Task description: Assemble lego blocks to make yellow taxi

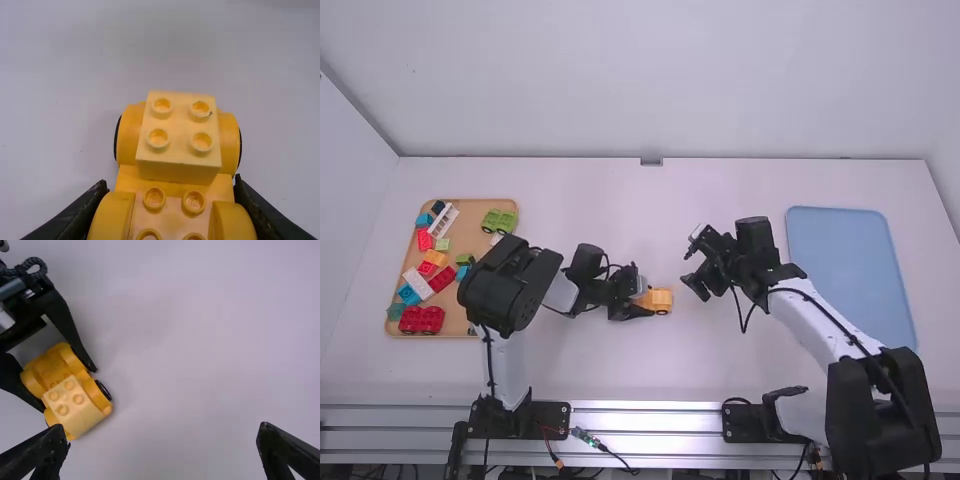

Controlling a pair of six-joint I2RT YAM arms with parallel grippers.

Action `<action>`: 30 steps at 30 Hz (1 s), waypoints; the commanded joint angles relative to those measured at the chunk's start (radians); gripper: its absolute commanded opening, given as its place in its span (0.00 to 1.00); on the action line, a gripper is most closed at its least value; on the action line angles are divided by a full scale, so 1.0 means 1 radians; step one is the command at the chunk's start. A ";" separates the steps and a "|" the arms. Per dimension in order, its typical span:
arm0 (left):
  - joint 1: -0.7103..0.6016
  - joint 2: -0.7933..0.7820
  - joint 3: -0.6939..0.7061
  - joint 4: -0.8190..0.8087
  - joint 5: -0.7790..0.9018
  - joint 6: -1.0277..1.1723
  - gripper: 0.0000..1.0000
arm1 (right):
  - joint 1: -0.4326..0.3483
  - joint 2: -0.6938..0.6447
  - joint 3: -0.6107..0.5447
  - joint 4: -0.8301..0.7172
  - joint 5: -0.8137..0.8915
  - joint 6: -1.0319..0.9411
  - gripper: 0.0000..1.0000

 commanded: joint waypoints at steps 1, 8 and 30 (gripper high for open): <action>0.007 0.013 -0.032 -0.028 -0.089 0.004 0.41 | 0.000 -0.011 0.008 -0.003 0.008 0.012 0.99; 0.007 0.011 -0.035 -0.030 -0.139 -0.002 0.60 | 0.019 -0.011 0.008 -0.003 0.009 -0.001 0.99; 0.008 -0.344 -0.035 -0.382 -0.292 0.002 0.99 | 0.018 -0.011 0.008 0.000 0.008 -0.001 0.99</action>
